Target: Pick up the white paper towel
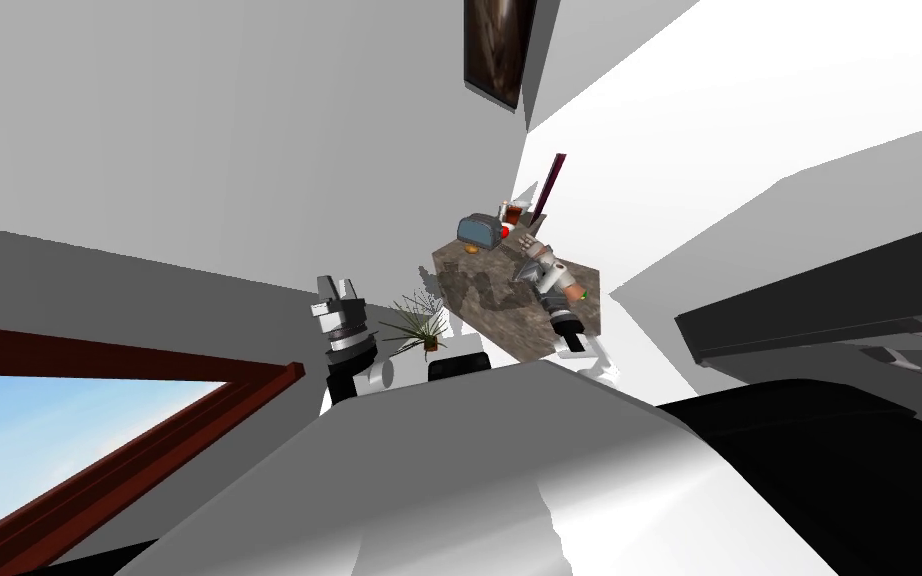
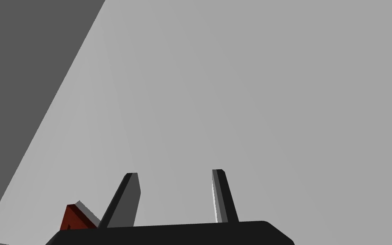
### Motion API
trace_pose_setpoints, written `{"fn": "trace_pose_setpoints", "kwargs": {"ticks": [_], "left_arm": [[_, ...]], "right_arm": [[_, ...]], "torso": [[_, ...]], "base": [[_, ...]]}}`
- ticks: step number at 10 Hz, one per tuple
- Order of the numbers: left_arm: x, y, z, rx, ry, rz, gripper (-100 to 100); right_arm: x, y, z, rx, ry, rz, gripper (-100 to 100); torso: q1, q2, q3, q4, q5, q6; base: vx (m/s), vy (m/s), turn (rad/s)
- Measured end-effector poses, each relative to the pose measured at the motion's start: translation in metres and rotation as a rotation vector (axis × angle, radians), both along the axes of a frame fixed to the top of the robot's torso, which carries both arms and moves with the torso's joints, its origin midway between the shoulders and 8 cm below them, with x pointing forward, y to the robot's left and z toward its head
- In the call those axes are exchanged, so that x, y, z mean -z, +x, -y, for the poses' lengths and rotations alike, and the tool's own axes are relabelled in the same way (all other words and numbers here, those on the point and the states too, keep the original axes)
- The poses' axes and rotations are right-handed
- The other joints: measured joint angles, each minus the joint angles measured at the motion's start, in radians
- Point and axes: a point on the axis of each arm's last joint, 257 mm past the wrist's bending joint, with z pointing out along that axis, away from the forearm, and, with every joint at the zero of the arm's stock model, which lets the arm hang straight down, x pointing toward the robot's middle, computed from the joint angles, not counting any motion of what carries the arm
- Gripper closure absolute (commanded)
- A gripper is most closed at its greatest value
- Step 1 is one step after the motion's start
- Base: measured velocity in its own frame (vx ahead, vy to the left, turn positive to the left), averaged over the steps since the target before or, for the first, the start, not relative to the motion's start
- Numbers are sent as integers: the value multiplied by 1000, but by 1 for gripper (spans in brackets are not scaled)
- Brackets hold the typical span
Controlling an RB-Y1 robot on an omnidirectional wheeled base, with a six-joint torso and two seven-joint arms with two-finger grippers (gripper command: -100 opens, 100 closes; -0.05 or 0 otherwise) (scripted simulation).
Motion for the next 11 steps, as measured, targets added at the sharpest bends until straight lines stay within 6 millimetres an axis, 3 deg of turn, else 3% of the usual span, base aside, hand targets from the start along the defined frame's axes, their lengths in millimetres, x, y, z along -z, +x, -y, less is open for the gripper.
{"fn": "trace_pose_setpoints", "kwargs": {"ticks": [6, 7, 8, 11], "left_arm": [[0, 0, 0, 0, 0, 0, 0], [0, 0, 0, 0, 0, 0, 0], [0, 0, 0, 0, 0, 0, 0], [0, 0, 0, 0, 0, 0, 0]], "right_arm": [[26, -17, 49, 52, -167, -87, -100], [26, -18, 49, 50, -171, -86, 0], [26, -18, 49, 50, -171, -86, -100], [32, 6, 44, 26, -165, -79, -100]], "torso": [[-6, -5, -3, -1, -1, 0], [-4, -2, -2, -1, -1, 0], [-2, 0, 0, 0, -1, 0], [0, 4, 2, 1, 0, 0]], "base": [[81, -35, -9], [10, -8, 2], [-24, 16, -129], [-34, 19, -82]]}}
